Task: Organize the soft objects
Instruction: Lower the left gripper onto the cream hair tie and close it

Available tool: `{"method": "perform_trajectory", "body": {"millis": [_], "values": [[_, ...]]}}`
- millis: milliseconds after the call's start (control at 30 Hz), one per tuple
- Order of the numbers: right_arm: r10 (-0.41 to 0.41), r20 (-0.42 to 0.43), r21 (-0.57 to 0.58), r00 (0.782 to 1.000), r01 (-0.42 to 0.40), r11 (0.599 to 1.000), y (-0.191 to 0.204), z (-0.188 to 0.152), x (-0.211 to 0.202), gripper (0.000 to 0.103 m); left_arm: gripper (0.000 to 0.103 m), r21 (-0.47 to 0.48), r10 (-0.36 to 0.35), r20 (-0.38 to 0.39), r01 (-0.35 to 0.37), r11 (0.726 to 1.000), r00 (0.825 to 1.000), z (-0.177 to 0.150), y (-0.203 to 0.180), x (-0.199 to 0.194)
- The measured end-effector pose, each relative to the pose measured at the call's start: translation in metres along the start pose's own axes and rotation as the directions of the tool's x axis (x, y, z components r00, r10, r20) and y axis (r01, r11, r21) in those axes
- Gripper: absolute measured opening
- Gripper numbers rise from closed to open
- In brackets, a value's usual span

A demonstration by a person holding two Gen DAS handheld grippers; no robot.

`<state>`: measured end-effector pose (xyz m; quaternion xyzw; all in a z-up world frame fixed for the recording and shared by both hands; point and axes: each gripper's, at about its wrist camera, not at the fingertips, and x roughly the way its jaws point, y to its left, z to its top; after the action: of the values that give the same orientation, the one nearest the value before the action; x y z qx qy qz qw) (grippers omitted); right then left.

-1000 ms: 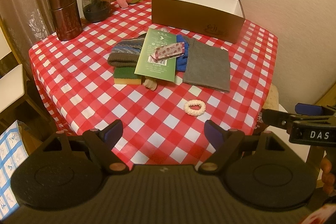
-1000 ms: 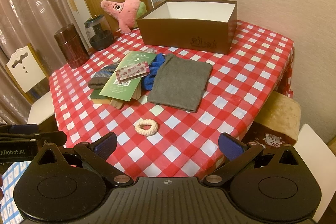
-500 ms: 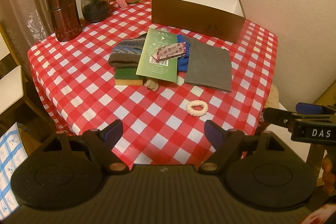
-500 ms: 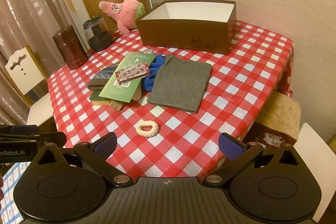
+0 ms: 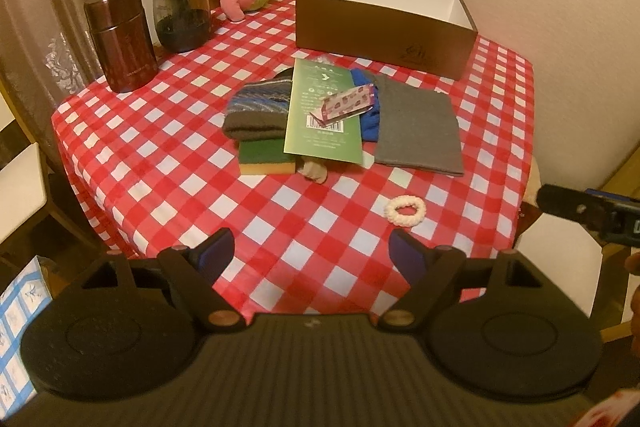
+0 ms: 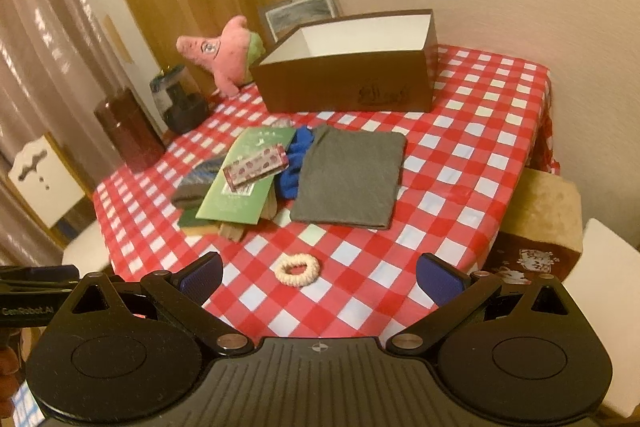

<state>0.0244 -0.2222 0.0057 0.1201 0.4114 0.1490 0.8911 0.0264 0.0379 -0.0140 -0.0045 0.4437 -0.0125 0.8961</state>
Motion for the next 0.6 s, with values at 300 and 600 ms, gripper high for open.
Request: {"method": "perform_trajectory", "body": {"millis": [300, 600], "values": [[0.015, 0.022, 0.037, 1.000, -0.016, 0.999, -0.010, 0.007, 0.006, 0.090, 0.083, -0.002, -0.036, -0.014, 0.036, 0.999, 0.999, 0.011, 0.006, 0.018], [0.114, 0.013, 0.045, 0.993, -0.115, 0.992, -0.036, 0.022, 0.044, 0.070, 0.081, -0.014, -0.023, -0.023, 0.023, 1.000, 0.999, 0.031, -0.003, 0.047]]}}
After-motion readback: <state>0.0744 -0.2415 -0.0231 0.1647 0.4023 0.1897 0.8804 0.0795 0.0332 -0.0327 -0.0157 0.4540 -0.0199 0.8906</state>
